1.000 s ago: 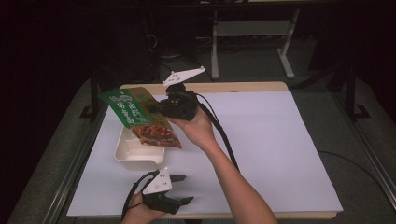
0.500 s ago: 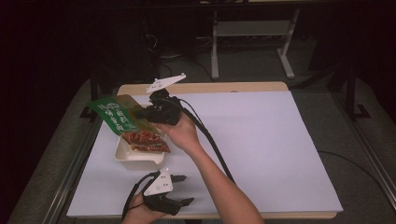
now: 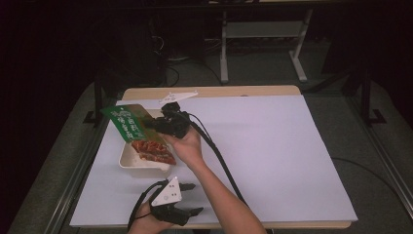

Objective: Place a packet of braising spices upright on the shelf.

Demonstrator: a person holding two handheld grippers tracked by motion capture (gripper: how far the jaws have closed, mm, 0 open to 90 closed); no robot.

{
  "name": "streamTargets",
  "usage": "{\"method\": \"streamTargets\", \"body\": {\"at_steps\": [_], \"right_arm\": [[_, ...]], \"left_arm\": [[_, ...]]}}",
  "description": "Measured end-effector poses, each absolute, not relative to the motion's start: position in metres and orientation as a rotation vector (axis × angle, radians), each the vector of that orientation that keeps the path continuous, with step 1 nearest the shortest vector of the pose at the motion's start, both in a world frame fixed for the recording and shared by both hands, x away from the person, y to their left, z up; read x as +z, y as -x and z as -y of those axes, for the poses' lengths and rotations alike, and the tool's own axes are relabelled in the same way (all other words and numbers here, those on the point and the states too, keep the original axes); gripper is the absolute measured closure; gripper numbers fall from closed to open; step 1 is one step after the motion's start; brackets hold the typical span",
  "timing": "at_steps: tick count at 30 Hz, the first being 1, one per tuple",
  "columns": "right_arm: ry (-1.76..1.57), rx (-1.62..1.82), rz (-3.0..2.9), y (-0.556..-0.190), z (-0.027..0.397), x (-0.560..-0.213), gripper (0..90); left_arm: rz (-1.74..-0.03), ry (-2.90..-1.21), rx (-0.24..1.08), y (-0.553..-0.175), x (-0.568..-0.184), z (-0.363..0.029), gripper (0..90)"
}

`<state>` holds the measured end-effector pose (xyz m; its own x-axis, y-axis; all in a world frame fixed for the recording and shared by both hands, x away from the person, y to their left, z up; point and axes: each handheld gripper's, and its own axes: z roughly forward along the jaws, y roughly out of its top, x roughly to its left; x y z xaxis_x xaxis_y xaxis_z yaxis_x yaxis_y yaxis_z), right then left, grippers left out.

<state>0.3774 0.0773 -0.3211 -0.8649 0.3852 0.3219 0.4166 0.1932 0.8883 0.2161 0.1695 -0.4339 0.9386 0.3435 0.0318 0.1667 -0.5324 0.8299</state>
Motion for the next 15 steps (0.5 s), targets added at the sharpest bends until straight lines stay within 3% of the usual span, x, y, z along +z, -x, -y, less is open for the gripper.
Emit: {"method": "streamTargets", "body": {"at_steps": [10,15], "right_arm": [[0.791,-1.732,2.564,-0.378,-0.073,-0.324,86.9],[0.695,-1.526,2.642,-0.388,-0.076,-0.319,79.6]], "left_arm": [[-0.357,-2.145,0.24,-0.216,-0.434,-0.168,27.1],[-0.356,-2.15,0.239,-0.217,-0.435,-0.166,27.0]]}}
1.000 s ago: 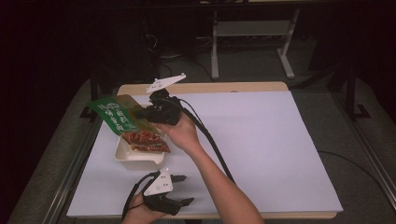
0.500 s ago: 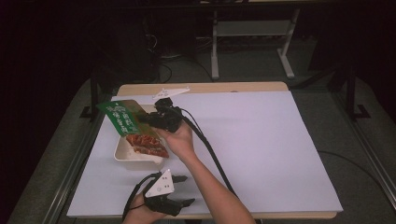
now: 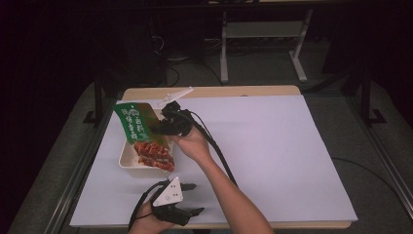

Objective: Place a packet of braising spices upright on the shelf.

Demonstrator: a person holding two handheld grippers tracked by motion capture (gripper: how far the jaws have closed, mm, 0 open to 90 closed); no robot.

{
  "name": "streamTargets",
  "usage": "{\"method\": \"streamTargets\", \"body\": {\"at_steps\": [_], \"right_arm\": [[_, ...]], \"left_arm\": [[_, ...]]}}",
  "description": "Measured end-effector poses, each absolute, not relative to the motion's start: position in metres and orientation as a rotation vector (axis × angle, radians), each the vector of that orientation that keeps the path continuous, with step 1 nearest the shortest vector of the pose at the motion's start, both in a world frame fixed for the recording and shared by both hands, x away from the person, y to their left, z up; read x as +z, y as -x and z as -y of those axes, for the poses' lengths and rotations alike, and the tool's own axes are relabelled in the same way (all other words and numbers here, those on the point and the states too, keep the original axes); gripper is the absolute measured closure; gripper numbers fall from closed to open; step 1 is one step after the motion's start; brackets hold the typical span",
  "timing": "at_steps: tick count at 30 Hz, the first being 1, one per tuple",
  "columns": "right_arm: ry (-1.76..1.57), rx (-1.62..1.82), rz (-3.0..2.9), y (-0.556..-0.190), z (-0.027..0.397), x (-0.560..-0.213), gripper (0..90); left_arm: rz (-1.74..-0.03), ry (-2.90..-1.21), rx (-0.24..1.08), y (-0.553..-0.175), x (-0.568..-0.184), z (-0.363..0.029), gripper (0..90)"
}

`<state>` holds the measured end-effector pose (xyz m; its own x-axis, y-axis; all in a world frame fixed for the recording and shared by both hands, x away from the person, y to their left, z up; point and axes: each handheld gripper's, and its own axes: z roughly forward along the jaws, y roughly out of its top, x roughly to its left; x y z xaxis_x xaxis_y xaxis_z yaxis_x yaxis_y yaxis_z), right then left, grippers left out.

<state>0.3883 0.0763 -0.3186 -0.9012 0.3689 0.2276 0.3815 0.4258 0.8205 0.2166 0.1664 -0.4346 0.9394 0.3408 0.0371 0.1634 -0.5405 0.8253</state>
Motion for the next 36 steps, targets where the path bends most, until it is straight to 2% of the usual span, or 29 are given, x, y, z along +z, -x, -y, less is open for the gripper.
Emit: {"method": "streamTargets", "body": {"at_steps": [6,7,11,26,36], "right_arm": [[0.606,-1.291,2.752,-0.397,-0.095,-0.321,78.1],[0.597,-1.242,2.785,-0.396,-0.1,-0.326,83.7],[0.623,-1.301,2.753,-0.394,-0.097,-0.332,88.7],[0.667,-1.659,2.491,-0.37,-0.073,-0.328,89.4],[0.841,-1.692,2.472,-0.374,-0.076,-0.363,89.4]], "left_arm": [[-0.355,-2.141,0.245,-0.216,-0.434,-0.166,27.0],[-0.352,-2.137,0.247,-0.216,-0.433,-0.167,27.0],[-0.349,-2.137,0.247,-0.215,-0.433,-0.167,27.1],[-0.322,-2.143,0.253,-0.212,-0.432,-0.164,27.0],[-0.319,-2.142,0.255,-0.21,-0.432,-0.164,27.1]]}}
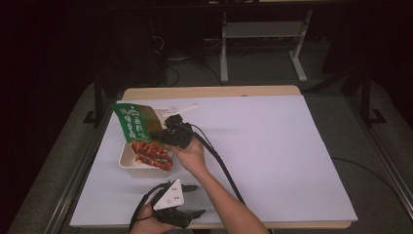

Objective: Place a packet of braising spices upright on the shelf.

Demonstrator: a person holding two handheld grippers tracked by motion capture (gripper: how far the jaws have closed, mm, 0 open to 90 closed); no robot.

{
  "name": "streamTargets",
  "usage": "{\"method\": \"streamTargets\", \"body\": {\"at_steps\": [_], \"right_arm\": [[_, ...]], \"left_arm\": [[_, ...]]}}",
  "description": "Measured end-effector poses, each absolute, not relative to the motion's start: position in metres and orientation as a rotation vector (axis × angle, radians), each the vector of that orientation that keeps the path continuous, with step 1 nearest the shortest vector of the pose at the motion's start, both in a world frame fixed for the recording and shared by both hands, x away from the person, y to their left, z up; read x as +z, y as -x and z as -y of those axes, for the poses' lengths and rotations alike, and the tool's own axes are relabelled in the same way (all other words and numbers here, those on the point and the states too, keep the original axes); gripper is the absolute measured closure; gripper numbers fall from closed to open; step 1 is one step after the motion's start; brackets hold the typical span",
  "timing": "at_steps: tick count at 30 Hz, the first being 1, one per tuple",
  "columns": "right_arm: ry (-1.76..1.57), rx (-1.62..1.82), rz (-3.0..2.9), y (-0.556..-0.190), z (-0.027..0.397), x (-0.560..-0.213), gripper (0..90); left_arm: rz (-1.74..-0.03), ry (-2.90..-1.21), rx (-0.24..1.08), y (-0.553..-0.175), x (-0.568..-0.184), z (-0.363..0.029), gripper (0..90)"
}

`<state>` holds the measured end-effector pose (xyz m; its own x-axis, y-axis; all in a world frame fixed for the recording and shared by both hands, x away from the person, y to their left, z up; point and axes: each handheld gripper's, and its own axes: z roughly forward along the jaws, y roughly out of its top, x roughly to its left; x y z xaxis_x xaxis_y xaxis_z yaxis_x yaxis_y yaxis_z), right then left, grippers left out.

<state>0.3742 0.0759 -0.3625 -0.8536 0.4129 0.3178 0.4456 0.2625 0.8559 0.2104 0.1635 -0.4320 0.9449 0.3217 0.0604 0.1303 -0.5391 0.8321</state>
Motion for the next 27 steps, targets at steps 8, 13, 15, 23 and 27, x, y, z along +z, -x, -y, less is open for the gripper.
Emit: {"method": "streamTargets", "body": {"at_steps": [8,13,15,23,27], "right_arm": [[0.841,-1.749,2.446,-0.366,-0.071,-0.37,89.3],[0.787,-1.753,2.433,-0.365,-0.068,-0.375,89.0],[0.749,-1.747,2.455,-0.361,-0.069,-0.376,88.9],[0.735,-1.717,2.472,-0.363,-0.064,-0.383,88.9],[0.754,-1.7,2.472,-0.365,-0.061,-0.385,88.4]], "left_arm": [[-0.316,-2.15,0.253,-0.211,-0.434,-0.161,27.1],[-0.318,-2.15,0.254,-0.211,-0.434,-0.162,27.1],[-0.316,-2.151,0.254,-0.212,-0.434,-0.162,27.1],[-0.317,-2.155,0.25,-0.211,-0.434,-0.16,27.1],[-0.318,-2.158,0.246,-0.211,-0.435,-0.158,27.1]]}}
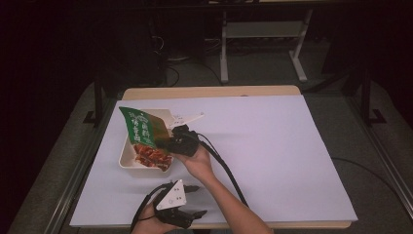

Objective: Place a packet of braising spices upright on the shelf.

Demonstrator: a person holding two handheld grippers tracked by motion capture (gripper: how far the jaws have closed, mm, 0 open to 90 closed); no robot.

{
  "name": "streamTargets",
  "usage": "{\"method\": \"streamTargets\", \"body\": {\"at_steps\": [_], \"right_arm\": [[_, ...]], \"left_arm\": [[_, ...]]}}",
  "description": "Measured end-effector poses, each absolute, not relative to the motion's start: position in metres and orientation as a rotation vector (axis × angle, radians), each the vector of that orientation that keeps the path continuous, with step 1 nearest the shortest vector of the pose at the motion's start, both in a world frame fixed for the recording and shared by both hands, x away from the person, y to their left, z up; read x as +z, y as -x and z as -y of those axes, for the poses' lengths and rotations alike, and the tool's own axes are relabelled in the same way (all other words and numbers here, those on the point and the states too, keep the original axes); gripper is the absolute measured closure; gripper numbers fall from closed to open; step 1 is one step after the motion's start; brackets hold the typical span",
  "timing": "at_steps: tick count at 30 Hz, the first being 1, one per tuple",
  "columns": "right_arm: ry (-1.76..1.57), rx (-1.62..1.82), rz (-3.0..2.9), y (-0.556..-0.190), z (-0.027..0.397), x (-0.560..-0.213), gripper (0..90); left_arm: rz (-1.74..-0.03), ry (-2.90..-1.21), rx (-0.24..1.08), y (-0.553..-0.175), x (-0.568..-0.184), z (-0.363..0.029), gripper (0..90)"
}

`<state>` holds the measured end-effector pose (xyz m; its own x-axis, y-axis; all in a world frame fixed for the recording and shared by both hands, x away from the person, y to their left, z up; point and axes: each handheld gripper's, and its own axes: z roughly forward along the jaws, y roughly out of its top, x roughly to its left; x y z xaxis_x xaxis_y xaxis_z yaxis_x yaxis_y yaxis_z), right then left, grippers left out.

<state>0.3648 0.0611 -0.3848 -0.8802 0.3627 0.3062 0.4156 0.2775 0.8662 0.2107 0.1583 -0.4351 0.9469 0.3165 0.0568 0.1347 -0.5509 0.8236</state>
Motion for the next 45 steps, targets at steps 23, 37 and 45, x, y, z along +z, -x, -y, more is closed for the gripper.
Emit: {"method": "streamTargets", "body": {"at_steps": [23,37,45], "right_arm": [[0.722,-1.614,2.575,-0.364,-0.013,-0.356,55.0],[0.752,-1.608,2.543,-0.362,0.018,-0.35,47.0],[0.75,-1.606,2.537,-0.36,0.03,-0.351,44.1]], "left_arm": [[-0.373,-2.153,0.237,-0.218,-0.436,-0.162,26.0],[-0.395,-2.146,0.236,-0.221,-0.436,-0.165,25.6],[-0.403,-2.142,0.229,-0.222,-0.436,-0.166,25.6]]}}
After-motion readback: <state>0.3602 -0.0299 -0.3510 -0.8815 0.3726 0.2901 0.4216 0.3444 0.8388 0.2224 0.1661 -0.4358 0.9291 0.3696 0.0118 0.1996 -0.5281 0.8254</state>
